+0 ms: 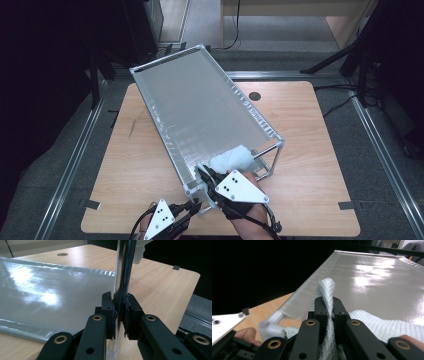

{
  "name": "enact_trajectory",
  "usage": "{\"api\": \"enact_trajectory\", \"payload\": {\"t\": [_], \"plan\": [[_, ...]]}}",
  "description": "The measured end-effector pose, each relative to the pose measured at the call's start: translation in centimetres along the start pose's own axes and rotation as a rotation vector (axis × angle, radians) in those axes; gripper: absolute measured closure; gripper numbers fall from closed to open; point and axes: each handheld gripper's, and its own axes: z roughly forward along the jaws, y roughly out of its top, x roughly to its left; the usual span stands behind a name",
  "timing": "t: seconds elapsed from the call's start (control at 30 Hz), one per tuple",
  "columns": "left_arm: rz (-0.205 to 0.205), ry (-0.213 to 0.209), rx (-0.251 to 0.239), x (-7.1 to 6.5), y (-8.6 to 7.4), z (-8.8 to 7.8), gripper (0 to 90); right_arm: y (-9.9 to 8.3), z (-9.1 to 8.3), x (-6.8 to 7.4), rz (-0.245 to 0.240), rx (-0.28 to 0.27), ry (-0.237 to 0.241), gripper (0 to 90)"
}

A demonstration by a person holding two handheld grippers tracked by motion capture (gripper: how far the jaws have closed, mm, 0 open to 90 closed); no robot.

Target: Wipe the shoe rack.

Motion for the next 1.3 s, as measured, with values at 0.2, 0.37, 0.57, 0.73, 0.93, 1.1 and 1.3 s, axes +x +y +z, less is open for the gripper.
{"api": "enact_trajectory", "payload": {"t": [0.2,0.37,0.57,0.73,0.93,1.1,1.3], "plan": [[0.001,0.001,0.000,0.0,0.0,0.0,81.4,1.1,1.0,-0.3,-0.045,0.115,-0.003,85.5],[0.004,-0.001,0.002,0.0,0.0,0.0,81.4,1.2,0.7,-2.3,-0.011,0.135,-0.057,84.2],[0.005,-0.004,0.002,0.1,0.0,0.0,81.4,0.6,-0.6,-6.7,0.067,0.109,-0.194,83.8],[0.006,-0.004,0.003,0.0,-0.1,0.0,81.4,0.0,-2.0,-10.7,0.145,0.076,-0.320,84.1],[0.004,-0.007,0.004,0.1,-0.1,0.0,81.4,-0.5,-2.3,-11.1,0.179,0.035,-0.350,87.4],[0.002,-0.006,0.003,0.0,-0.1,0.0,81.3,-0.4,-1.9,-9.1,0.171,0.036,-0.249,87.7],[0.001,-0.007,0.002,0.0,-0.1,0.0,81.3,-0.3,-1.0,-4.3,0.077,0.024,-0.090,87.5]]}}
